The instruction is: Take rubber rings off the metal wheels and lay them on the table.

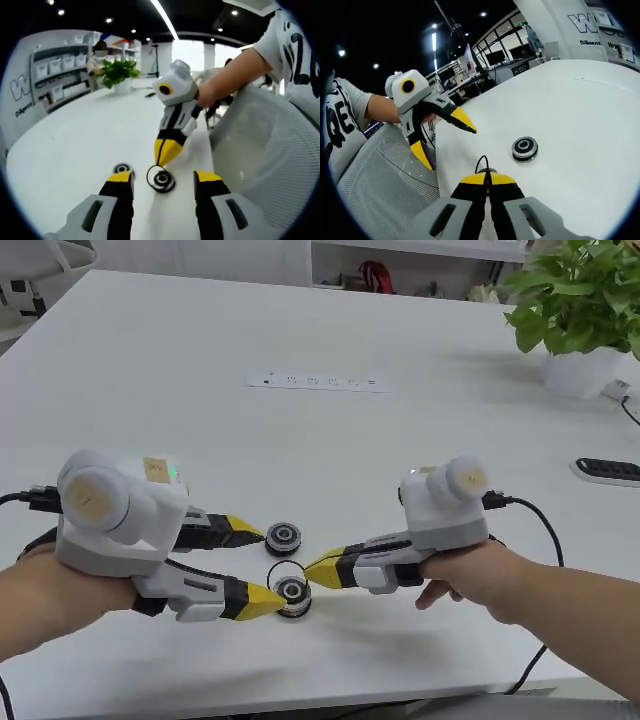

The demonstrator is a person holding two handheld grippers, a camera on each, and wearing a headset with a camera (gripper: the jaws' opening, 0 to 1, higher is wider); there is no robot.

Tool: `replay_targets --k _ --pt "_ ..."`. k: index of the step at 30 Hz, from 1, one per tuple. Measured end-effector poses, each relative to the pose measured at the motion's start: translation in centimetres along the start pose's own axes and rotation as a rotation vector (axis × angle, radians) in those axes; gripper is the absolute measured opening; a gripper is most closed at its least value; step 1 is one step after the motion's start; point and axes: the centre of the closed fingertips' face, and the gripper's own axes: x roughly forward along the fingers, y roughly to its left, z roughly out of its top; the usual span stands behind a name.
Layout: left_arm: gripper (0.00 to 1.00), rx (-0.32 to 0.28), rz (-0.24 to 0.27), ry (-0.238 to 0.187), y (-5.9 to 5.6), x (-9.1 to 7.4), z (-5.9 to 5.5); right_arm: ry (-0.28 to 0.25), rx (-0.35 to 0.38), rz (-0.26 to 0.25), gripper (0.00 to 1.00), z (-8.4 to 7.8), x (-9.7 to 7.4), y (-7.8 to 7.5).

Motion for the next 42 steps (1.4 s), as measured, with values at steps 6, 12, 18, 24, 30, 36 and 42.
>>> replay_targets --k 6,12,18,24,30,36,42 --pt "0.55 -0.006 0.008 -0.013 0.0 -0.8 0.0 -0.008 0.005 0.012 0.0 0.3 0.1 0.3" --pt "0.61 -0.009 0.031 -0.024 0.4 -1.5 0.0 -0.016 0.001 0.03 0.0 1.0 0.5 0.7" --pt "0.63 -0.005 0.046 -0.015 0.7 -2.2 -0.6 -0.015 -0.006 0.042 0.0 1.5 1.1 1.1" --pt "0.68 -0.011 0.072 -0.016 1.2 -2.9 -1.0 -0.017 -0.01 0.042 0.0 1.9 1.8 1.2" --pt "0.68 -0.02 0.09 -0.015 1.6 -3.6 -1.3 -0.006 -0.027 0.035 0.0 2.0 2.8 1.3" --pt "0.68 -0.027 0.101 -0.015 1.8 -4.0 -1.5 0.001 -0.036 0.032 0.0 2.0 3.9 1.5" --pt "0.68 -0.035 0.11 -0.016 1.8 -4.2 -1.7 0.024 -0.045 0.028 0.0 1.5 4.6 1.6"
